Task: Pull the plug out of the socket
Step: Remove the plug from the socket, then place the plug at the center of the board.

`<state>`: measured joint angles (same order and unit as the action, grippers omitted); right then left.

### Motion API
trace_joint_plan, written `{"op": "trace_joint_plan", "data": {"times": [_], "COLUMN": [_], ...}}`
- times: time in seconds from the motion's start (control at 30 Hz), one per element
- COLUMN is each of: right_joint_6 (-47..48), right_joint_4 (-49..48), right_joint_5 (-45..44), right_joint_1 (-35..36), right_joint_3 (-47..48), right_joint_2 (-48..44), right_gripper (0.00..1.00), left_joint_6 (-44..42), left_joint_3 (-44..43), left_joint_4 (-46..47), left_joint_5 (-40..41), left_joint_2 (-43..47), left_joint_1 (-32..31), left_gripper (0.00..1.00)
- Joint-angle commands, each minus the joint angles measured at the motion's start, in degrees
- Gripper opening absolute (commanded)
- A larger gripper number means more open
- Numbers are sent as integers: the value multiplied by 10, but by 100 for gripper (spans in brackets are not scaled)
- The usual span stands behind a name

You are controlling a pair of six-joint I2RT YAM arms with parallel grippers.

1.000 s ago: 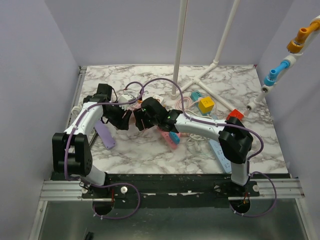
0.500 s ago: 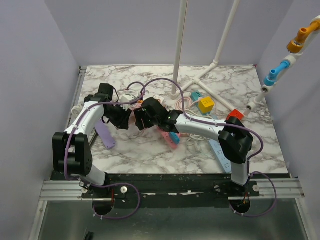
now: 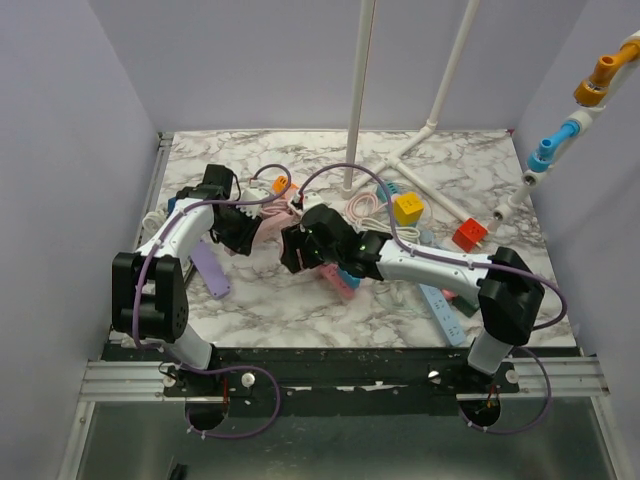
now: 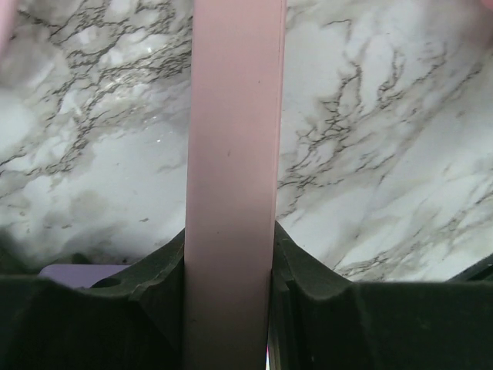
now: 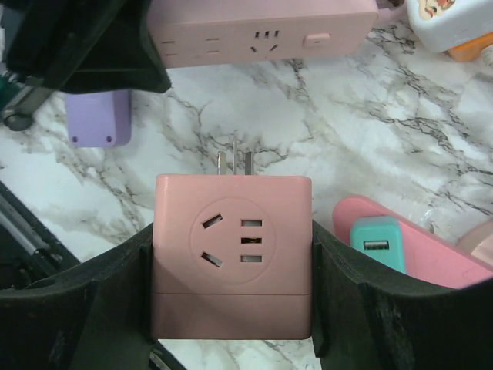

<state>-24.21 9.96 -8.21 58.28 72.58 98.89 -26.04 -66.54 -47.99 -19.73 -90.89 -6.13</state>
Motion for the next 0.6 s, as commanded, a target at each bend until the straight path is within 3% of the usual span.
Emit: {"op": "trace_joint_plan", "data": {"times": [0.0,0.17,0.43,0.57], "right_joint_6": [-30,-37,-98,-108], "right_joint_4": [27,106,174,209], "right_joint_5": [3,-76,-46,-70], "right_joint_1": [16,0,-217,-284], "right_joint_3": [4,36,-36,-92], "right_joint_2": [-20,-56,-196,-249], "right_gripper": [32,32,33,35], "left_joint_6": [33,32,24,23], "left_joint_3": [-10,-12,10,38], "left_joint_4": [48,40,33,44], "left_joint_5": [106,96,78,77], "left_joint_2": [9,15,26,36], "left_joint_1": [7,6,2,-9], "left_gripper": [0,0,0,0]}}
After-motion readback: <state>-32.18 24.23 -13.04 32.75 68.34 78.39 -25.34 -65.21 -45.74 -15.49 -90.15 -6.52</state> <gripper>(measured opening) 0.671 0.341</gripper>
